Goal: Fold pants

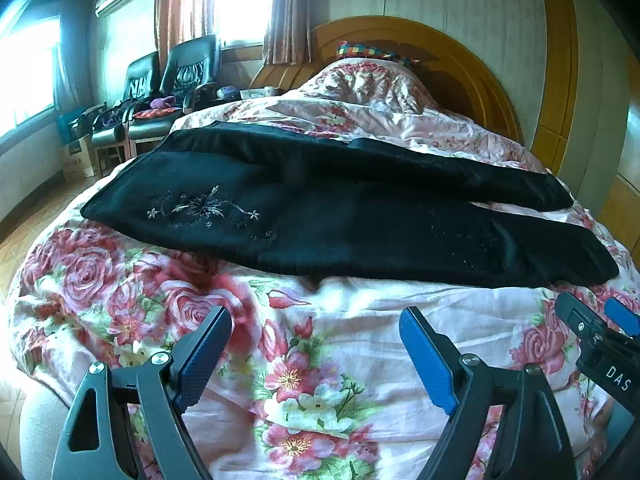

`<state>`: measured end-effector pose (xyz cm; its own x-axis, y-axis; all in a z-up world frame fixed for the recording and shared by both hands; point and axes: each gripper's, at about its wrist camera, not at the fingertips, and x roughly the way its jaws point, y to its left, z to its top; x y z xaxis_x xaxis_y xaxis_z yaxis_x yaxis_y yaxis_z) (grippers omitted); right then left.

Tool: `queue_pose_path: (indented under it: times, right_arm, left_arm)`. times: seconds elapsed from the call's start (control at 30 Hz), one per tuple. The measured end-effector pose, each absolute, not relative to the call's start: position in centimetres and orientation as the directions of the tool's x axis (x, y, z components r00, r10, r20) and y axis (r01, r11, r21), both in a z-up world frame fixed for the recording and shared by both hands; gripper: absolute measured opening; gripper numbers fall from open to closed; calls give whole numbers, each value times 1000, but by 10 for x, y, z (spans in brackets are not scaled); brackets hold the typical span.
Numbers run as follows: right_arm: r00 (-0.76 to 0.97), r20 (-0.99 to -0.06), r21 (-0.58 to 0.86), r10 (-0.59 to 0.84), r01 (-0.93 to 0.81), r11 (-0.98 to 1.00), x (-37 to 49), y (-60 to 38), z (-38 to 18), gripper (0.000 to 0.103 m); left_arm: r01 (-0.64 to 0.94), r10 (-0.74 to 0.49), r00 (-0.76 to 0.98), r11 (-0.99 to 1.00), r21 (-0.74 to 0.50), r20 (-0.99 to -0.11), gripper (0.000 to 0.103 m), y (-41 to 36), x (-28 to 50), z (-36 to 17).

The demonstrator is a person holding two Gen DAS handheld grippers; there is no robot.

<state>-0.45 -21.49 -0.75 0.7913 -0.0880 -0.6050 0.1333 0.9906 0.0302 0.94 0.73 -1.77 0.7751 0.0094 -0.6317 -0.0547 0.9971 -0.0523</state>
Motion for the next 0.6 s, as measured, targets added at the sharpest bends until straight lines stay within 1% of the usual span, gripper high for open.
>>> queue_pose_path:
  times: [0.1,0.2,0.27,0.33,0.4,0.53,0.6]
  right_arm:
    - [799,-596,37,-81,128,991,-5,-215,-7,103]
    - [825,-565,90,-14,78,993,-3,-218,-6,103]
    - [835,-549,142,23,66,988,-2,-224,-7,103]
    - [825,-565,161,21,85,983,0,-229,-10,103]
    - [793,-608,173,38,87,981,8,-235,-15,103]
    - [766,-641,191,57,88,978,16,-254,-21,103]
    - [759,-643,247,100,82,965,22,-271,-24,103]
  left_arm:
    - [-52,-22,764,994,-95,-645,88,12,12,-19]
    - [-61,-131,710,967,-246,-692,88,30,22,-30]
    - [-109,-157,683,944,-312,-713,88,43,27,-39]
    - [-148,-147,661,936,-320,-736,87,53,31,-44]
    - [-168,-138,662,931,-325,-737,87,58,31,-48]
    - [-178,-120,709,923,-342,-695,87,78,34,-44]
    - [-174,-107,745,922,-346,-659,87,91,36,-40]
